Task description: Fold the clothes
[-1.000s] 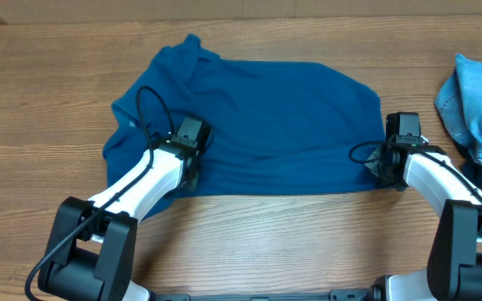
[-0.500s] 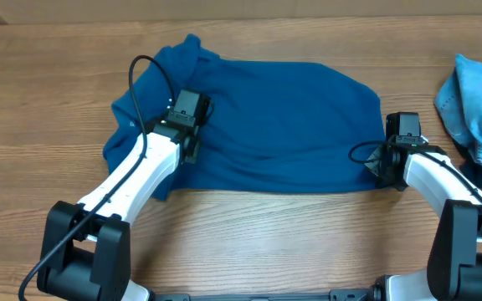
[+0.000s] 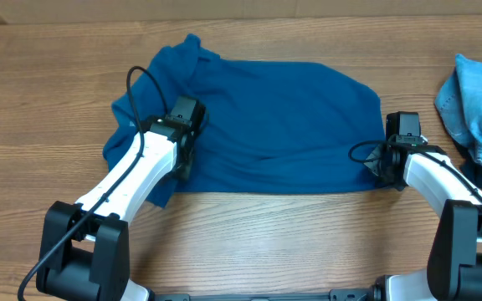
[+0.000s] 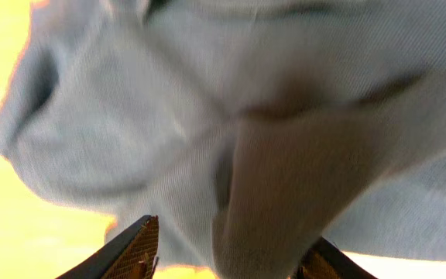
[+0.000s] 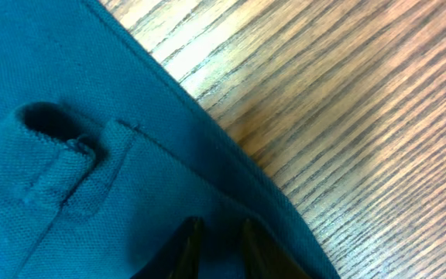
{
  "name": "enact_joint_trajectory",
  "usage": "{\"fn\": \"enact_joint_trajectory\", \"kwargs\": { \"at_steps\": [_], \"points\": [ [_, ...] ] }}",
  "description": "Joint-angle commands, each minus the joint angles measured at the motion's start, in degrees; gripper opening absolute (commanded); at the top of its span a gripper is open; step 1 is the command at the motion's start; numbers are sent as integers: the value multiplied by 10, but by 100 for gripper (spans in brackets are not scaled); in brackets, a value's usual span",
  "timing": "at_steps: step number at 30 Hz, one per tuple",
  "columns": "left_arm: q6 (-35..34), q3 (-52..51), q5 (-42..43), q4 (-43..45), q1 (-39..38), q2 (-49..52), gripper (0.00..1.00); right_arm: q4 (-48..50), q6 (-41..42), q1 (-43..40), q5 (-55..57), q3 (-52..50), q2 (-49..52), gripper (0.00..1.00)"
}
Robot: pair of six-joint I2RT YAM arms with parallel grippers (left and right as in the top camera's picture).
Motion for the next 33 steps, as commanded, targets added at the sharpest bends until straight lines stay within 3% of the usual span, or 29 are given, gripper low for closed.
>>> {"fn": "enact_joint_trajectory", "kwargs": {
  "at_steps": [1, 9, 22, 25, 29, 33],
  "points": [
    [-82, 7, 18, -30, -9, 4, 56, -11, 1, -6, 4, -17, 16, 24],
    [-121, -52, 8, 0, -66, 4, 59, -11, 1, -6, 4, -17, 16, 25],
    [-151, -165, -35, 99, -68, 4, 59, -11, 1, -6, 4, -17, 16, 25],
    [-151, -170, -37, 101, -68, 4, 48, -12, 1, -6, 4, -17, 16, 25],
    [-151, -169, -41, 99, -65, 4, 24, -12, 1, -6, 4, -17, 16, 25],
    [-167, -169, -67, 85, -65, 4, 9, -12, 1, -6, 4, -17, 16, 25]
  ]
}}
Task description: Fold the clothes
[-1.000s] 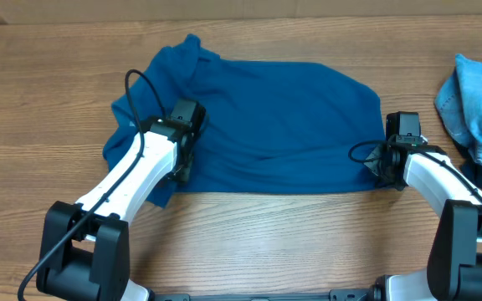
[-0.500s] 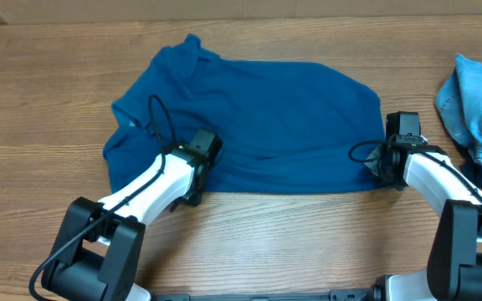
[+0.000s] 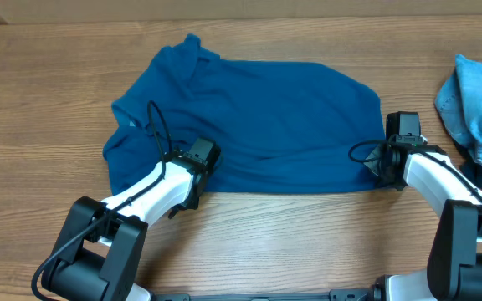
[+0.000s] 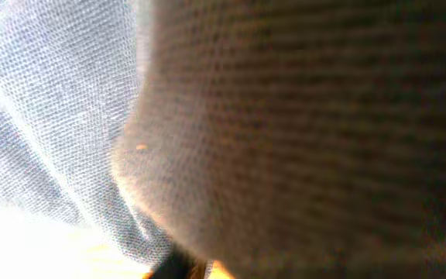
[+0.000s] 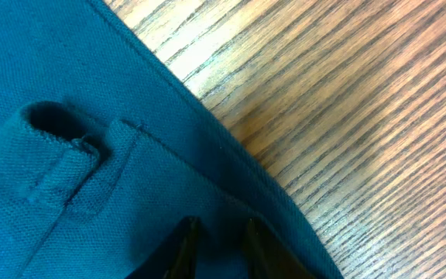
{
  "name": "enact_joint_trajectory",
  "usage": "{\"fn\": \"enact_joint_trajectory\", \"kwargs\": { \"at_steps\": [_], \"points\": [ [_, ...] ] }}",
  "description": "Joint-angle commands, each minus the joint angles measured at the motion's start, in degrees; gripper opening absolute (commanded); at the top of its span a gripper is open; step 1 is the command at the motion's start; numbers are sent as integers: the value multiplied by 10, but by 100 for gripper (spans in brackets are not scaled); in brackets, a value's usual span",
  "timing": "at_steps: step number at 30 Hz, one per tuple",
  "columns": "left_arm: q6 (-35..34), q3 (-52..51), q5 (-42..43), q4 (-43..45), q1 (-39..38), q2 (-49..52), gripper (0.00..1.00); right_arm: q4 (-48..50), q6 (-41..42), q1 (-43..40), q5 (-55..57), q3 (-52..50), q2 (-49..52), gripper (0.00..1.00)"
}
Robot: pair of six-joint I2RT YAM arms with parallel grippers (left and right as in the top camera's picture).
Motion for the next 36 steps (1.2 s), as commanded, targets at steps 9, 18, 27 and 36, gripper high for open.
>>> {"fn": "enact_joint_trajectory", "kwargs": {
  "at_steps": [9, 18, 27, 36],
  "points": [
    [-35, 52, -66, -70, 4, 0, 4, -18, 1, -6, 8, -17, 16, 25],
    [7, 93, -58, -94, 4, -6, 11, -17, 1, -6, 8, -17, 16, 25],
    [8, 80, -6, -51, 1, -6, 47, -14, 1, -6, 8, -17, 16, 25],
    [15, 70, 11, -49, 2, -6, 57, -13, 1, -6, 8, -17, 16, 25]
  ]
}}
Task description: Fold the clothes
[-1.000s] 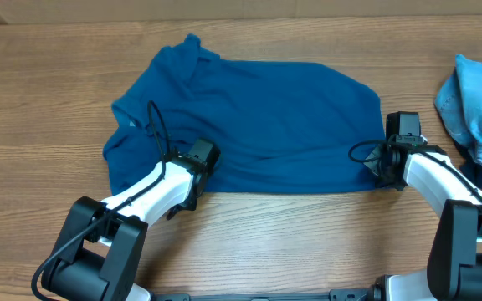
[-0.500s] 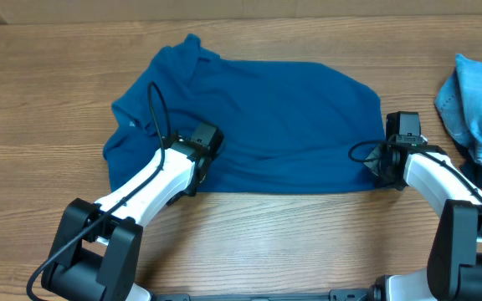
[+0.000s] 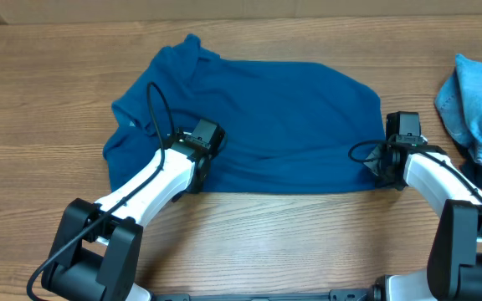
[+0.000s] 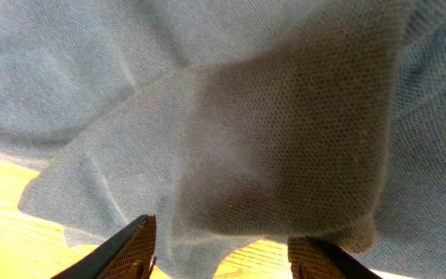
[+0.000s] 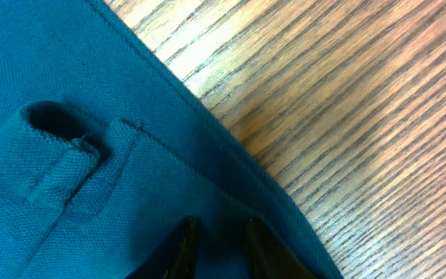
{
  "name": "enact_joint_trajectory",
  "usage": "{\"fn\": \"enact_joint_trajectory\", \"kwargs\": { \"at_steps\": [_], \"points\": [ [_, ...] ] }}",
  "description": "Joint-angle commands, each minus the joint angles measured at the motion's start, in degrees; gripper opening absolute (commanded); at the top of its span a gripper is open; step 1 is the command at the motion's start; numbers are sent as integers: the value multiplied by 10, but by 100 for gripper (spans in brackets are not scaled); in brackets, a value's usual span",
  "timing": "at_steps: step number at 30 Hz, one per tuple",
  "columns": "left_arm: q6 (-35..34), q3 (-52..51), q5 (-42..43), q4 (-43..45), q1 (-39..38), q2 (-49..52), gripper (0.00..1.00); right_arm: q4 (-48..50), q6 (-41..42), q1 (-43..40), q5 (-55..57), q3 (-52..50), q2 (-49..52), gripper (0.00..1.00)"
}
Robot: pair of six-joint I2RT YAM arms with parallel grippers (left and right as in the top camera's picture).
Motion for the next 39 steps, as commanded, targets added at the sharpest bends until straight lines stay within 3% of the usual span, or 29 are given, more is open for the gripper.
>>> {"fn": "enact_joint_trajectory", "kwargs": {
  "at_steps": [1, 4, 10, 21, 30, 36, 39],
  "points": [
    [9, -22, 14, -6, 2, -5, 57, -12, 1, -6, 8, -17, 16, 25],
    [10, -38, 14, 2, 2, -5, 56, -11, 1, -6, 8, -17, 16, 25],
    [12, -54, 9, 5, 2, -5, 40, -11, 1, -6, 8, -17, 16, 25],
    [14, -56, -1, -20, 6, -5, 47, -10, 1, -6, 8, -17, 16, 25],
    [7, -94, -21, -2, 7, -5, 45, -10, 1, -6, 8, -17, 16, 25],
    [0, -96, -44, -4, 7, -5, 29, -10, 1, -6, 8, -17, 16, 25],
    [0, -94, -47, -4, 7, -6, 14, -10, 1, -6, 8, -17, 16, 25]
  ]
}}
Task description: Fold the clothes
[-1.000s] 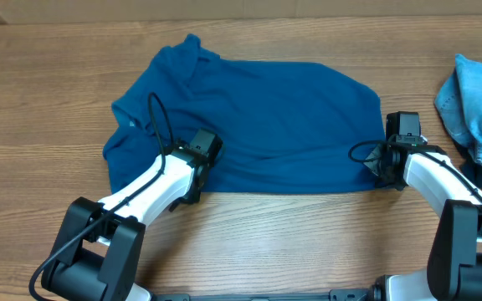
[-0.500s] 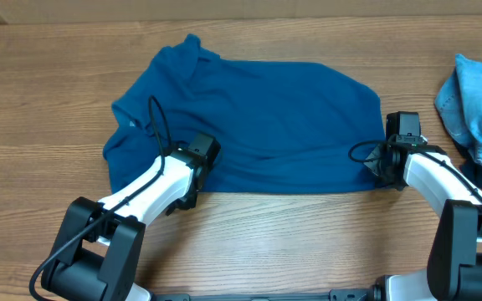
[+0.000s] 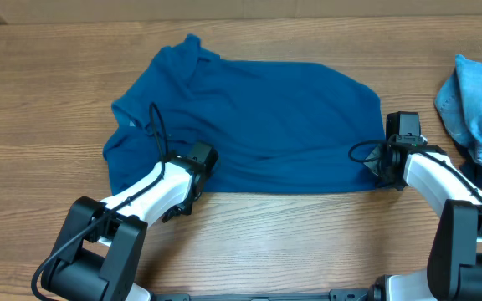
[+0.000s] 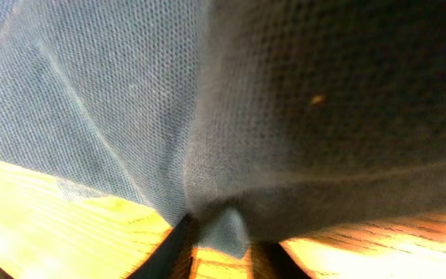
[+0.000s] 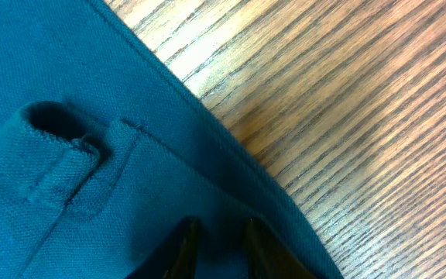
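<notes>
A dark blue polo shirt [image 3: 266, 117] lies spread out across the wooden table [image 3: 308, 242]. At its near hem, left of centre, my left gripper [image 3: 189, 177] is down on the cloth. In the left wrist view the left gripper [image 4: 223, 242] is shut, with a corner of the shirt's edge [image 4: 224, 229] pinched between its narrow fingers. My right gripper [image 3: 385, 165] sits at the shirt's near right corner. In the right wrist view the right gripper [image 5: 219, 246] is shut on blue fabric [image 5: 91, 116], beside a folded hem tab [image 5: 60, 167].
A crumpled light blue denim garment [image 3: 479, 96] lies at the table's right edge, with something dark [image 3: 475, 176] under its near side. Bare wood runs along the front between the two arm bases and to the left of the shirt.
My left gripper, then open over the shirt a little inside the hem, is now at the near hem and shut on a corner of the edge. The right gripper is unchanged.
My left gripper first stood open over the shirt's left part. It was then pressed close to the cloth at the near hem, then open a little further in, and now it pinches the hem. The right gripper held the near right corner throughout; the shirt's outline is unchanged.
</notes>
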{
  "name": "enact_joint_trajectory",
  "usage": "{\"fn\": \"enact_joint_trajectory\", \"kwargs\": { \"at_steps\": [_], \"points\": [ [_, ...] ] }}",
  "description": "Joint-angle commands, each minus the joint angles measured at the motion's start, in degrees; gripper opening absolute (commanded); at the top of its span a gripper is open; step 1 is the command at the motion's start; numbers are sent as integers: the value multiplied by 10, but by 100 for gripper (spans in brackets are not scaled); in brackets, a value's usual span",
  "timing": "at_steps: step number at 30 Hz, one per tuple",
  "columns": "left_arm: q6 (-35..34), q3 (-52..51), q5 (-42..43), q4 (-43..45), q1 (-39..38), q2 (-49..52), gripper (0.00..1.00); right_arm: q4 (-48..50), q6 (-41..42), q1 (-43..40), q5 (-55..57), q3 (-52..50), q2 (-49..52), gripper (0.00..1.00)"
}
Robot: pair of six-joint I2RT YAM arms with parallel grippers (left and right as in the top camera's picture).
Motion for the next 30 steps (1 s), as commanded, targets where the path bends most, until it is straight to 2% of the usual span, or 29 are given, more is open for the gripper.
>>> {"fn": "enact_joint_trajectory", "kwargs": {
  "at_steps": [1, 3, 10, 18, 24, 30],
  "points": [
    [-9, -3, -16, 0, 3, -6, 10, -11, 1, -6, 8, -17, 16, 25],
    [-9, 4, -18, -10, 3, -6, 4, -11, 1, -6, 8, -17, 16, 25],
    [-29, 80, -36, -65, 3, -6, 4, -11, 1, -6, 8, -17, 16, 25],
    [-28, 140, -89, -75, 12, -6, 4, -11, 1, -6, 8, -17, 16, 26],
    [-12, 167, -94, -70, 63, -6, 4, -12, 1, -6, 8, -17, 16, 26],
    [39, 210, -95, -32, 139, -6, 4, -12, 1, -6, 8, -17, 16, 26]
  ]
}}
